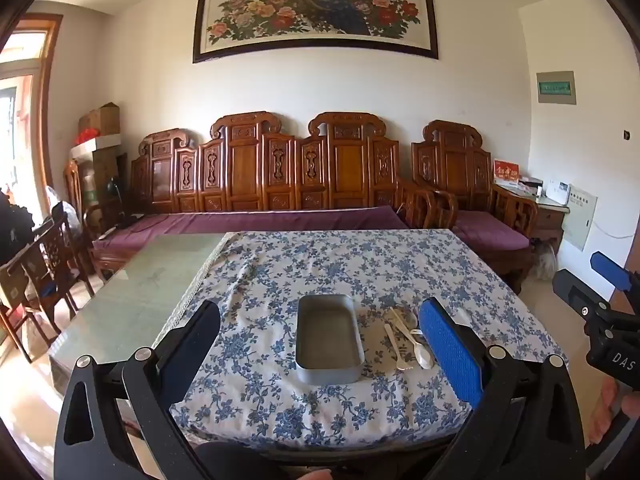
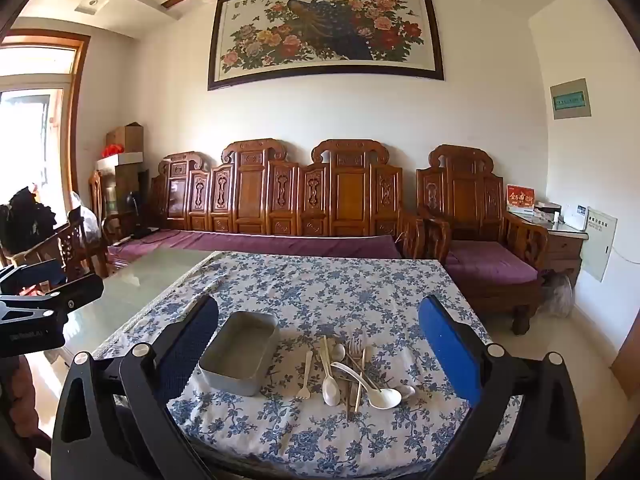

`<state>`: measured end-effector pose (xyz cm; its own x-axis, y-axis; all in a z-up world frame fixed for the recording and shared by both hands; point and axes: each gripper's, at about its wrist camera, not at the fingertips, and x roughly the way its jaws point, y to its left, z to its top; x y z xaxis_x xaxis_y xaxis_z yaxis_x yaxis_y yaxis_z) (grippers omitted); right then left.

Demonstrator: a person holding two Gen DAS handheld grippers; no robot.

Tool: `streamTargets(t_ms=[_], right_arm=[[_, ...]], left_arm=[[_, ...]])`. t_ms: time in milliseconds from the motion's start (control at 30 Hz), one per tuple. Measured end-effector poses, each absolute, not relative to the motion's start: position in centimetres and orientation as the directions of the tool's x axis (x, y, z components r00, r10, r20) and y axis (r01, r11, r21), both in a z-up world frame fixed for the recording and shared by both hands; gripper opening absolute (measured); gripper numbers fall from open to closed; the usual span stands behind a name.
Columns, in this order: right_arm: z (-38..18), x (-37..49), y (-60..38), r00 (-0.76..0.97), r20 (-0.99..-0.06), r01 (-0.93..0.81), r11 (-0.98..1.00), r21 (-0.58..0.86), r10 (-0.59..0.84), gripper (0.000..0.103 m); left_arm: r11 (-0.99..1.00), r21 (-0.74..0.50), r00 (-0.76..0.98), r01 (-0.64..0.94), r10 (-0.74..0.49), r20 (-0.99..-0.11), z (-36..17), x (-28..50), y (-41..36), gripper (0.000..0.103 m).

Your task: Organize utensils

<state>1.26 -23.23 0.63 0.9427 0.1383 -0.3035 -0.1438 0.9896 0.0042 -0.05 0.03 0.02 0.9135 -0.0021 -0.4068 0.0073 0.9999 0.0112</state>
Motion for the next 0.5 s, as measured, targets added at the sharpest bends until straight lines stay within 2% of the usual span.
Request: streamTargets(t_ms=[500], right_arm=[[0.54, 1.12, -23.13, 0.943, -0.303, -0.144, 0.990, -0.002, 0.137, 0.101]], left_arm=[[1.000, 0.013, 0.916, 0.009, -0.003, -0.401, 0.06, -0.14, 0.02, 0.097]])
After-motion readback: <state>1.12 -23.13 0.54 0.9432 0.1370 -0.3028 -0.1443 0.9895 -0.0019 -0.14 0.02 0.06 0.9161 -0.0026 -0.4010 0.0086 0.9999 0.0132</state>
